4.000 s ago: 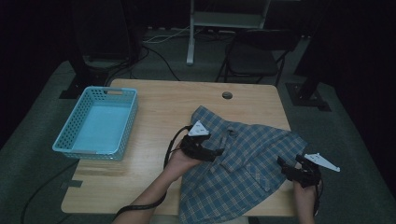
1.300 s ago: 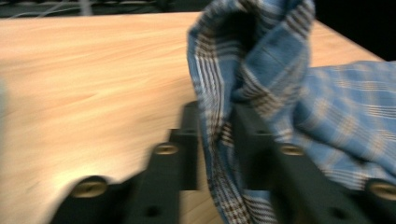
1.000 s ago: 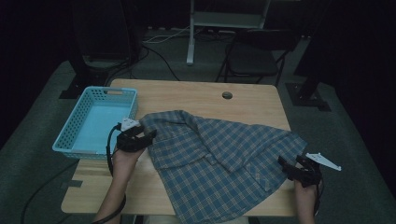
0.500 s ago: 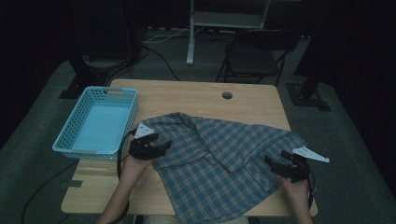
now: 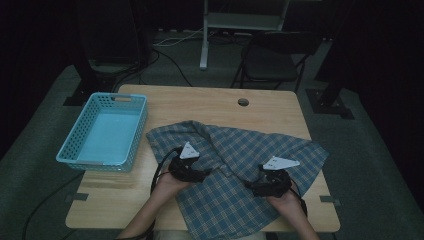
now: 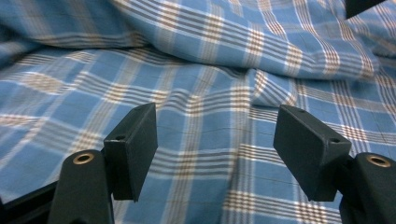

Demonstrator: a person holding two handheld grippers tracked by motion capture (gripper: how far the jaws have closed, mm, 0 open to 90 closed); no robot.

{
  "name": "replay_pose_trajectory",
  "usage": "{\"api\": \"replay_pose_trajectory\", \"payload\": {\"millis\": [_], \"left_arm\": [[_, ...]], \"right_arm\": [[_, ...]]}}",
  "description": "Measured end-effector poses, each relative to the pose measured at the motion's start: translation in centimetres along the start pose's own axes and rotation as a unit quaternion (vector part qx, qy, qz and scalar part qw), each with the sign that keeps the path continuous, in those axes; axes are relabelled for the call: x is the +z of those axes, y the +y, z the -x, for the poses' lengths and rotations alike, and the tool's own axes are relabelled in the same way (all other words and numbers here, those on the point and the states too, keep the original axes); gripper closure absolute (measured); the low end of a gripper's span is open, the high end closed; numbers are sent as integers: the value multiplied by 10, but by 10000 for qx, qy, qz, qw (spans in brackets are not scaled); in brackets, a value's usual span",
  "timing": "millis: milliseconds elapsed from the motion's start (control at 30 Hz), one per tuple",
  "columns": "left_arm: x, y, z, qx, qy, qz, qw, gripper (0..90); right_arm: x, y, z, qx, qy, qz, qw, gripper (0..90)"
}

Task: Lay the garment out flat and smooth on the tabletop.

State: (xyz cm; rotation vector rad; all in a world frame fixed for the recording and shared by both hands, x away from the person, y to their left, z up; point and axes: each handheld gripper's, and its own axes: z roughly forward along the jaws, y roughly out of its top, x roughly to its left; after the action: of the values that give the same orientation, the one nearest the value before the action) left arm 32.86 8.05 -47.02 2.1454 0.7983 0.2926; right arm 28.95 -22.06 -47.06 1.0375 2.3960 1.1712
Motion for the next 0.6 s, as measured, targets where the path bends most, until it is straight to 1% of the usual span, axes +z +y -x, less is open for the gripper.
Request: {"api": "replay_pose_trajectory", "payload": {"millis": [33, 133, 200, 233, 267, 300, 333, 367, 400, 467, 567, 600], "left_arm": [[3, 1, 2, 34, 23, -23, 10000, 313], [14, 4, 6, 238, 96, -191, 9995, 313], [23, 5, 10, 443, 161, -410, 9980, 312], [27, 5, 12, 536, 236, -482, 9971, 305], [31, 4, 13, 558, 277, -546, 9966, 297], [33, 5, 12, 468, 239, -483, 9974, 297], [33, 5, 10, 395, 285, -476, 9977, 310], [33, 6, 8, 349, 360, -446, 9977, 362], [33, 7, 7, 319, 390, -440, 9978, 407], [34, 8, 4, 301, 444, -409, 9977, 481], [34, 7, 3, 266, 495, -366, 9977, 532], [34, 7, 2, 260, 497, -358, 9978, 562]], "right_arm": [[2, -1, -1, -57, -1, -54, 10000, 195], [9, -2, -1, -214, -102, -218, 9995, 206], [13, -2, -1, -304, -215, -338, 9987, 212], [15, -2, -1, -359, -262, -383, 9983, 219], [16, -2, -1, -419, -316, -437, 9977, 230], [18, -3, -2, -505, -377, -494, 9968, 242], [19, -2, -2, -597, -447, -544, 9957, 262], [20, -2, -3, -650, -515, -582, 9949, 300], [20, -2, -2, -676, -577, -607, 9942, 328], [19, 0, 0, -659, -567, -606, 9944, 384], [19, 3, 3, -746, -569, -637, 9935, 453], [19, 4, 3, -784, -557, -642, 9933, 492]]}}
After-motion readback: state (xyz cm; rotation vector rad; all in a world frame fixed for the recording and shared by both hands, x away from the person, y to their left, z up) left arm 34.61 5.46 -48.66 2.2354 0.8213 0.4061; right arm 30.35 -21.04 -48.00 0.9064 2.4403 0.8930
